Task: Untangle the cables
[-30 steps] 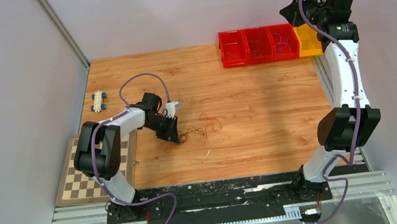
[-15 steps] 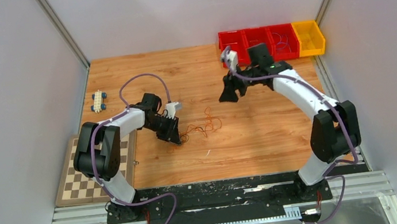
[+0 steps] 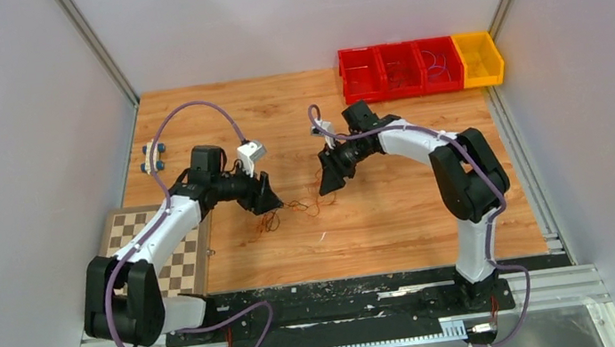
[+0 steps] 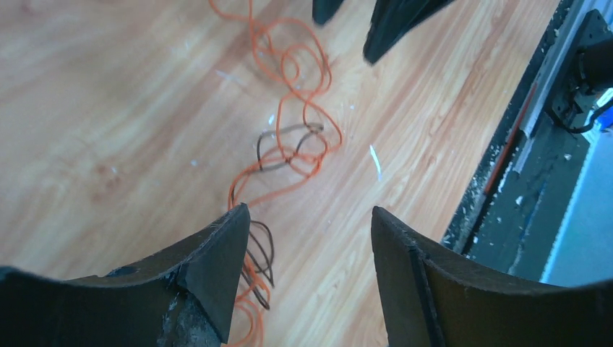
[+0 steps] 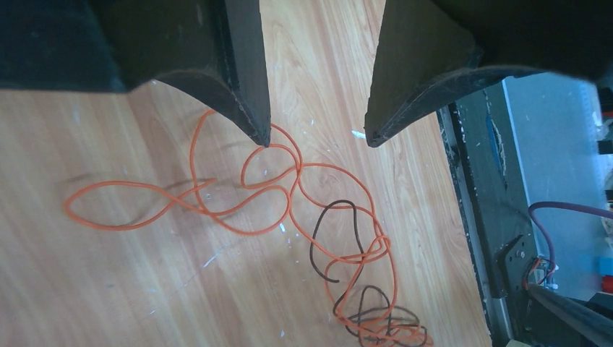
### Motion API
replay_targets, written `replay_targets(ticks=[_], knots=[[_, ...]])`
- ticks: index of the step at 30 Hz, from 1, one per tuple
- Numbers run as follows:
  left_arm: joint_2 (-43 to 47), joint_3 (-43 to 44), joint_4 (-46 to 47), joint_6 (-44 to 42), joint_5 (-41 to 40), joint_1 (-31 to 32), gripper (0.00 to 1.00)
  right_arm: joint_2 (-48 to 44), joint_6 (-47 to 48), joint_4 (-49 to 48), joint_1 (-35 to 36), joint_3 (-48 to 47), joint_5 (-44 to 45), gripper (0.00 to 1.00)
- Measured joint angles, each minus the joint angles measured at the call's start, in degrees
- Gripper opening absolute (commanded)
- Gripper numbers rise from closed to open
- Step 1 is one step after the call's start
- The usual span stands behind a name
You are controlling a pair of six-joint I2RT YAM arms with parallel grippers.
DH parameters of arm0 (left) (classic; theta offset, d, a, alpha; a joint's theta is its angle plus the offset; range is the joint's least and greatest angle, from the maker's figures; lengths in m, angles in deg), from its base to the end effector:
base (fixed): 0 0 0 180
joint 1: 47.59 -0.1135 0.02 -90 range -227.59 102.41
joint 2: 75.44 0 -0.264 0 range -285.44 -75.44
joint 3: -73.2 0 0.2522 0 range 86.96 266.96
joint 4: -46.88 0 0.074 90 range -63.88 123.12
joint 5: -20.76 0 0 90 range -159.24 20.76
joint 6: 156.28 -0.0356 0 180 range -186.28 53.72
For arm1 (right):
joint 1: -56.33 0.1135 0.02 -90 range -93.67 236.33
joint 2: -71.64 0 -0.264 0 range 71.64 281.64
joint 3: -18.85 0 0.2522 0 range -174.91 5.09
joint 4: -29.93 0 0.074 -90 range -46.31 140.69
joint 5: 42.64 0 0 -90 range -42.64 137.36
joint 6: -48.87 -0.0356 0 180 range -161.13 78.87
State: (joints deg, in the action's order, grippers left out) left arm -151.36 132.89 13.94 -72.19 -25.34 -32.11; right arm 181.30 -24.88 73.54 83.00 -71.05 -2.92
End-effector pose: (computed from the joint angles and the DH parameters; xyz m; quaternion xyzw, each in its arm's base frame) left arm 0.2469 -0.0940 0.2237 0.2894 0.8300 -0.3761 0.2932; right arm 0.3358 0.1993 0.1904 -0.4134 0.7841 0.4306 0.1701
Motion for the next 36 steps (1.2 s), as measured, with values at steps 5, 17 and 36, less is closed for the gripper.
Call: replay_targets(ticks=[5,17,36], knots=[[-0.17,-0.15,3.19,-9.20,0.70,0.17,0.70,2.67,-1.70,-0.37,1.40,-0.31,-1.42,0.50],[-4.24,-0.04,-1.62,-34.01,-3.67,2.67,0.66,5.31,-3.21,-1.60,4.11,-1.11,-1.44,0.52],[-4.85,4.50,-16.46,-64.89,-10.16,-3.45,0.72,11.23,-8.02,-2.82,11.69,-11.72,5.68,0.69]])
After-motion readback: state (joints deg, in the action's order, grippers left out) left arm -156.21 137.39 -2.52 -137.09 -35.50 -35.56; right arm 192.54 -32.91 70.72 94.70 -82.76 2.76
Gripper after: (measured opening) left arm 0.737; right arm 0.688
